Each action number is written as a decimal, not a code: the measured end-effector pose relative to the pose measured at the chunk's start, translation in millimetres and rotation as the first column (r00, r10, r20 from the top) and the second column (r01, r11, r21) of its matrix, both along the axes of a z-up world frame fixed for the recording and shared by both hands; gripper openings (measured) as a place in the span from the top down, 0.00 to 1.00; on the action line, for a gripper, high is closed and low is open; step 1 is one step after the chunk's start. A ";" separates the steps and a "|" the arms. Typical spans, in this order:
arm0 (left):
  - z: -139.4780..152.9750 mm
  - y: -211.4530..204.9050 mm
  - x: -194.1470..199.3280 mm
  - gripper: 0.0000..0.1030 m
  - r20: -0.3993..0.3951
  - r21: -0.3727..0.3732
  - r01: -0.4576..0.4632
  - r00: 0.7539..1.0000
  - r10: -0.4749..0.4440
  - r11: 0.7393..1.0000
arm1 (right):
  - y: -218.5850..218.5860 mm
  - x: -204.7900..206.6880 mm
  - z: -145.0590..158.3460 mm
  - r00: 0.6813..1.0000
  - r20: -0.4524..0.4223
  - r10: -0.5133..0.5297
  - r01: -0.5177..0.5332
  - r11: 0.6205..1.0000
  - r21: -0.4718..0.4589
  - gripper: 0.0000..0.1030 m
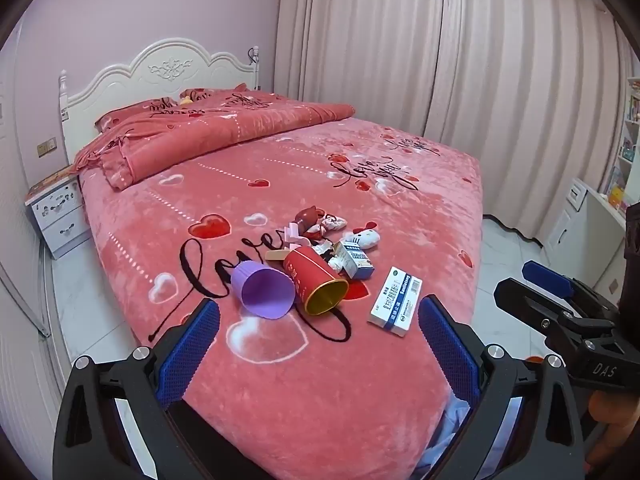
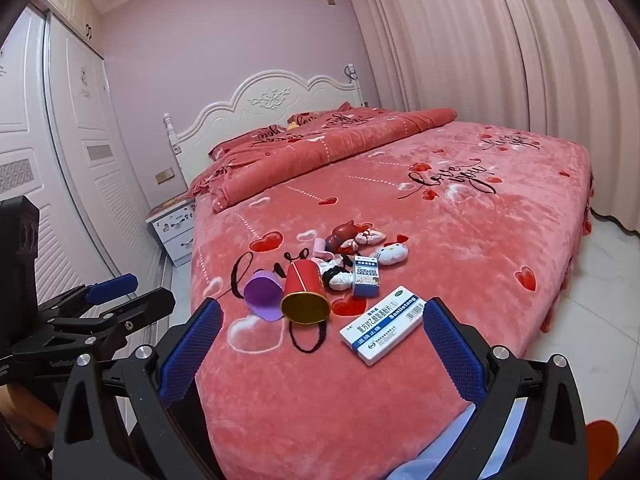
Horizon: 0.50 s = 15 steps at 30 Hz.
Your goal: Collect trash
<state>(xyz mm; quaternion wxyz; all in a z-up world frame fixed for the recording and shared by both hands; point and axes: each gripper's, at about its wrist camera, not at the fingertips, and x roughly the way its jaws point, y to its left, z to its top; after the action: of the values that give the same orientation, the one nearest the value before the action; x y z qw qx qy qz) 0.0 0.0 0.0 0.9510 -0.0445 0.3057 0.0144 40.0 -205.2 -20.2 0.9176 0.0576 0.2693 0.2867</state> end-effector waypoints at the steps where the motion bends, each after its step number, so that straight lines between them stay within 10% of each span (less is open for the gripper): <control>1: 0.0 0.1 0.0 0.06 0.000 0.000 0.000 1.000 0.000 1.000 | 0.3 -0.1 0.1 1.000 0.002 0.001 -0.001 1.000 -0.004 0.04; 15: -0.2 0.0 0.3 0.06 -0.005 0.006 -0.004 1.000 0.004 1.000 | 2.9 -0.6 0.3 1.000 -0.004 0.005 -0.005 1.000 -0.002 0.04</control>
<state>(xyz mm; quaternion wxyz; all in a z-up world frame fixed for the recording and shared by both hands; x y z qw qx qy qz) 0.3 0.0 -0.2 0.9503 -0.0422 0.3079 0.0172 39.4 -202.3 -19.9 0.9164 0.0563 0.2714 0.2888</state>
